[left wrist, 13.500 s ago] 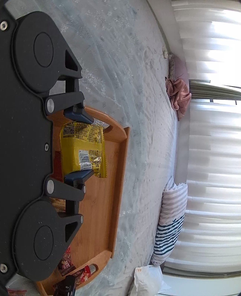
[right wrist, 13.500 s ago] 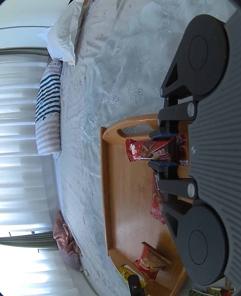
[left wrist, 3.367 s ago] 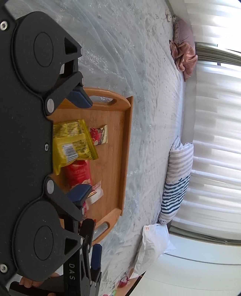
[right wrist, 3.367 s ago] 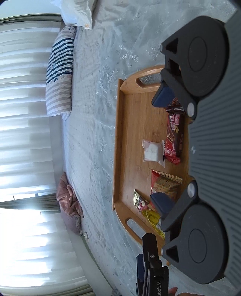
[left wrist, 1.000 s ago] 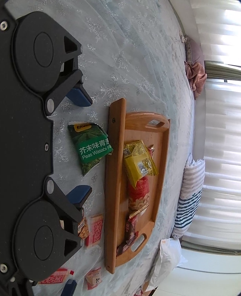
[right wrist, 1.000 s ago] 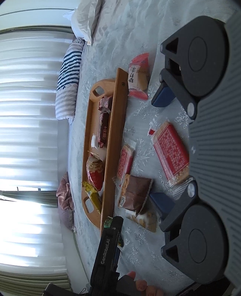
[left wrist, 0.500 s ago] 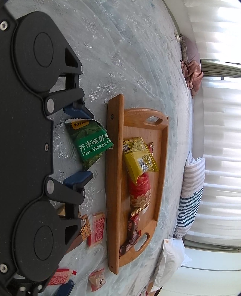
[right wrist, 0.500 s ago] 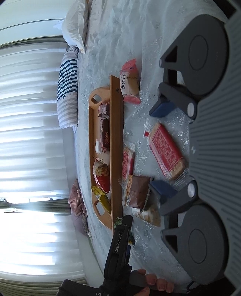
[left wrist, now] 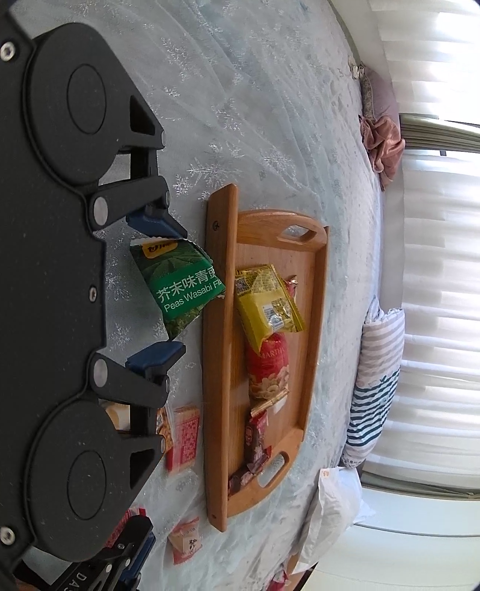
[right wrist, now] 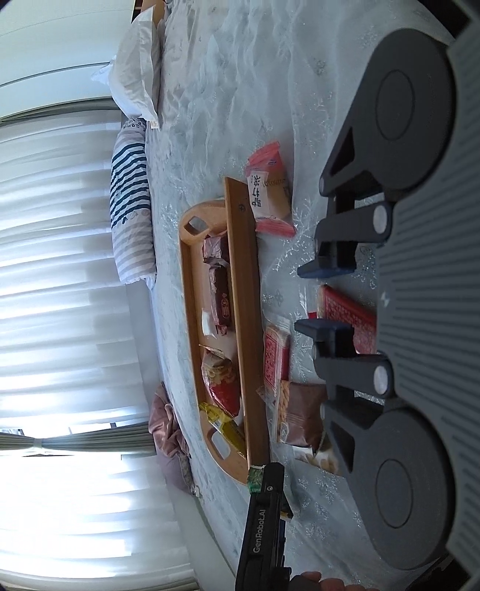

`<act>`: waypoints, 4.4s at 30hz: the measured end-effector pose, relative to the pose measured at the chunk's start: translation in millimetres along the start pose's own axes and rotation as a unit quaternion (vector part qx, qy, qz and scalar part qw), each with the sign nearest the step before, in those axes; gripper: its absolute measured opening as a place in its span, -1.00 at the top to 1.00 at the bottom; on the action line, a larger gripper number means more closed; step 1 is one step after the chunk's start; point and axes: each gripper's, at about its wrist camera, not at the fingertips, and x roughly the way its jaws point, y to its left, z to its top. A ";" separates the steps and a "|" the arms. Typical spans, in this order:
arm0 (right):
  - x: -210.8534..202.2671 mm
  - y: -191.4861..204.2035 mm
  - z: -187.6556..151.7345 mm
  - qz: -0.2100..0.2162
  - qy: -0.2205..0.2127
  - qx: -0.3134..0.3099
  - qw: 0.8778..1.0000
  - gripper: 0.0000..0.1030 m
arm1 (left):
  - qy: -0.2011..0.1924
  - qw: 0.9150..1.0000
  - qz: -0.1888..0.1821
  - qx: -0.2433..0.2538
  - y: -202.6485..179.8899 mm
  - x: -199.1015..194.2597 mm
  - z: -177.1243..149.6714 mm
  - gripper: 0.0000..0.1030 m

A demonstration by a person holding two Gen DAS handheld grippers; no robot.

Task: Organize snacks

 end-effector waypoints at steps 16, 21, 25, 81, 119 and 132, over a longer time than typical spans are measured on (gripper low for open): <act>-11.3 6.9 8.6 0.005 -0.016 -0.023 1.000 0.60 | -0.010 1.000 -0.008 -0.001 -4.7 -14.0 4.2 -0.10; -8.3 8.1 9.7 0.002 0.005 -0.019 1.000 0.19 | -0.010 1.000 -0.009 -0.001 -5.4 -14.3 4.6 -0.10; -13.9 14.9 3.8 0.000 0.021 -0.017 1.000 -0.21 | -0.009 1.000 -0.007 -0.001 -5.4 -14.5 4.7 -0.10; 87.2 -30.3 143.6 -0.002 -0.022 0.028 0.999 0.24 | -0.038 0.997 -0.074 -0.002 -18.0 46.0 138.1 -0.10; 216.8 -38.3 129.9 0.019 0.119 0.035 0.992 0.23 | 0.080 0.995 -0.048 0.043 -37.6 169.6 134.1 -0.11; 216.7 -39.7 126.0 0.017 0.122 0.032 0.992 0.22 | 0.077 0.995 -0.046 0.047 -38.9 167.4 130.9 -0.12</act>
